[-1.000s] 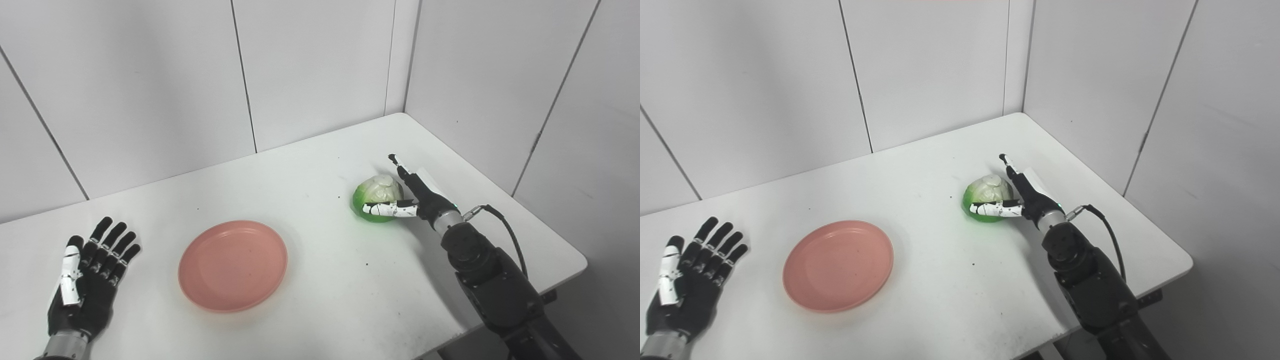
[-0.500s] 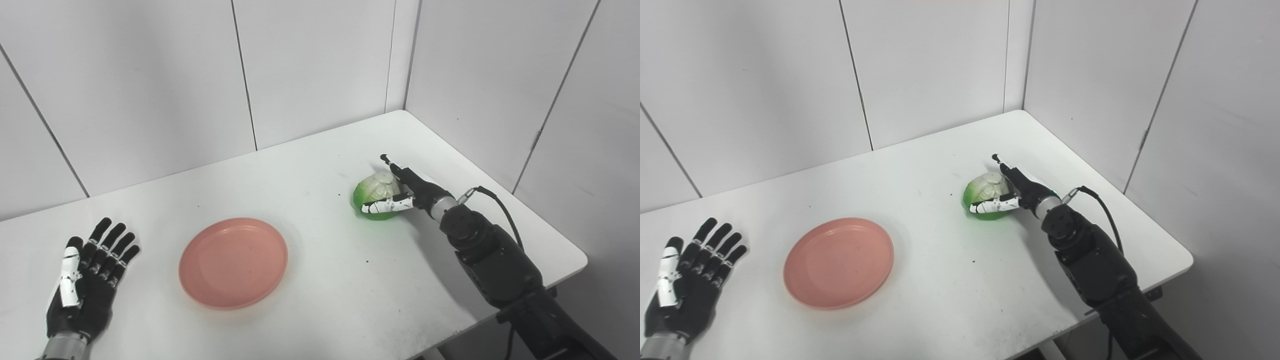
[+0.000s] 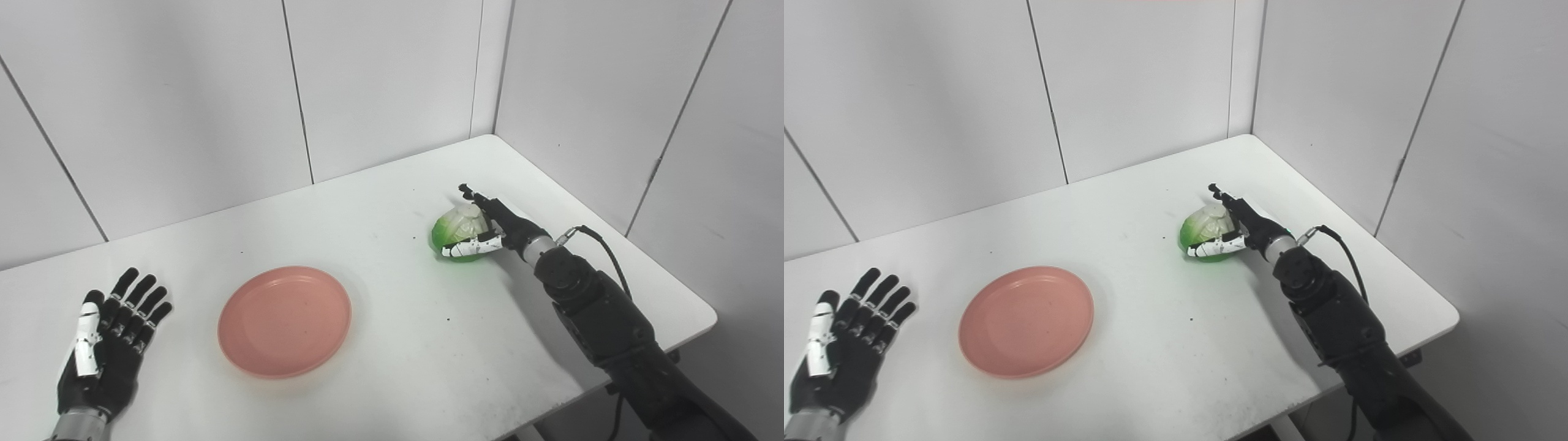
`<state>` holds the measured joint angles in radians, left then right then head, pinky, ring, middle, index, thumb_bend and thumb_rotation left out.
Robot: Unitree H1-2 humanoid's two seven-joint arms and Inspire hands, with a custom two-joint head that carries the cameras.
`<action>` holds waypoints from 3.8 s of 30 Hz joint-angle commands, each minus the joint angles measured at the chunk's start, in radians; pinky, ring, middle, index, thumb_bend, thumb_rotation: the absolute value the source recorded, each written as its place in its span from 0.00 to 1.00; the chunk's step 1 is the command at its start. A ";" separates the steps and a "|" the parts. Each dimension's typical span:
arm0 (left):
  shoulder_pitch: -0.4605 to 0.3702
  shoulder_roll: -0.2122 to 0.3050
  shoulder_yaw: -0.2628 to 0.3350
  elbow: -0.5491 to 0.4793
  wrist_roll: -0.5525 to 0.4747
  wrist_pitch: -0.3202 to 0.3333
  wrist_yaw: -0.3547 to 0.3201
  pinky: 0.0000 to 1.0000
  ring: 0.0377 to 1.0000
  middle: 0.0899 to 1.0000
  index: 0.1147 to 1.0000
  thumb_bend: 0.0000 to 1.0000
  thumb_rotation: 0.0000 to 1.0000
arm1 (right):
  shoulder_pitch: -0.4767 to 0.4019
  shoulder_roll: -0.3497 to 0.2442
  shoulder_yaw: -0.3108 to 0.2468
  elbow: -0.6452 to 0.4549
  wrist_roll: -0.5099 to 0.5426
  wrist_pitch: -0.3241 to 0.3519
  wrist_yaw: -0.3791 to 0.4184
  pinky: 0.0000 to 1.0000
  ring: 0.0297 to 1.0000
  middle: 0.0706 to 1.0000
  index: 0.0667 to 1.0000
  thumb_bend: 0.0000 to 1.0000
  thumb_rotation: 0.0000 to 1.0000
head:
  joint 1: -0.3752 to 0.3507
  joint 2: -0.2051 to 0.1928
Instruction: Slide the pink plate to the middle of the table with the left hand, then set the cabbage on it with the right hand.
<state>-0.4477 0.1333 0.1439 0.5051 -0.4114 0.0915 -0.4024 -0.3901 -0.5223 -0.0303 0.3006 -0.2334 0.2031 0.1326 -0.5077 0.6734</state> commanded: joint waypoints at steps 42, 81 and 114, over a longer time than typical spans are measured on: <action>0.055 -0.030 -0.030 -0.040 0.025 0.051 0.062 0.90 0.90 0.90 0.89 0.46 1.00 | -0.057 0.053 0.042 -0.174 -0.052 0.054 -0.094 0.50 0.46 0.43 0.47 0.53 0.00 | 0.078 -0.010; 0.087 -0.197 -0.108 -0.186 0.126 0.091 0.248 0.88 0.89 0.88 0.86 0.44 1.00 | -0.245 0.280 0.248 -0.112 -0.107 -0.126 0.004 0.39 0.42 0.46 0.44 0.53 0.00 | 0.417 -0.003; 0.093 -0.233 -0.128 -0.244 0.156 0.136 0.270 0.89 0.89 0.88 0.87 0.44 1.00 | -0.173 0.322 0.375 -0.044 -0.212 -0.212 0.016 0.36 0.39 0.41 0.48 0.53 0.00 | 0.466 0.052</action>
<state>-0.3585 -0.0928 0.0199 0.2613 -0.2592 0.1992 -0.1403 -0.5455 -0.1885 0.3402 0.2742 -0.4342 0.0344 0.1528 -0.0414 0.7240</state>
